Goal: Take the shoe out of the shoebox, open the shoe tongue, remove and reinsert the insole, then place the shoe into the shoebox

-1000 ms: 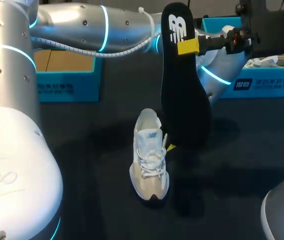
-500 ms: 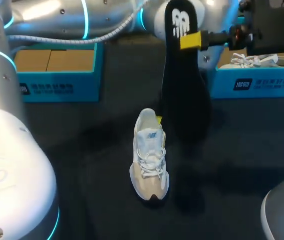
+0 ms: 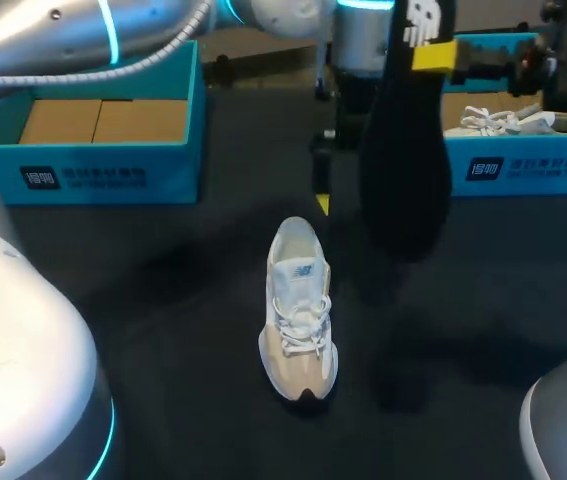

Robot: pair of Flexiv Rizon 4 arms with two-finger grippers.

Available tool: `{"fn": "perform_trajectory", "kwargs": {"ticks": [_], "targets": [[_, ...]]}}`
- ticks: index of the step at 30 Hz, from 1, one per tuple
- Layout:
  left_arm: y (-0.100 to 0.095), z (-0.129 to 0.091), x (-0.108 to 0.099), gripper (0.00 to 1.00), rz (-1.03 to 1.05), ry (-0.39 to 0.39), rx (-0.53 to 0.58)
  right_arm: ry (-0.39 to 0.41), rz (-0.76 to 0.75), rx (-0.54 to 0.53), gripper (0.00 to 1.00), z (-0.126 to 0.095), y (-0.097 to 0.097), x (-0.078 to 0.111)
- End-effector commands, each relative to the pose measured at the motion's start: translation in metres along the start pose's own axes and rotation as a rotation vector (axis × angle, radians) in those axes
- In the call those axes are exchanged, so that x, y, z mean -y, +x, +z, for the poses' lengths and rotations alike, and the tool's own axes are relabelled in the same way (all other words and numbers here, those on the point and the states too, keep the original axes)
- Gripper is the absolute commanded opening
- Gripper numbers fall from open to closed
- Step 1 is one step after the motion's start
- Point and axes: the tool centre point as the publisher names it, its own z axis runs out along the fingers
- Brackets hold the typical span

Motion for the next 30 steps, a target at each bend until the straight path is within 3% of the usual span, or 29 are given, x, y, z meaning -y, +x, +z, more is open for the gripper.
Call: {"fn": "perform_trajectory", "kwargs": {"ticks": [1,15,30], "targets": [[0.013,-0.026,0.01,1.0,0.005,-0.026,0.267,-0.019,0.04,0.025,0.0,-0.028,-0.003,0.007],[0.034,-0.102,0.024,1.0,0.033,-0.077,0.551,0.002,0.172,0.011,0.0,-0.056,-0.032,-0.014],[0.064,-0.147,0.048,1.0,0.115,-0.121,0.801,0.097,0.306,-0.031,0.0,-0.054,-0.08,-0.041]]}}
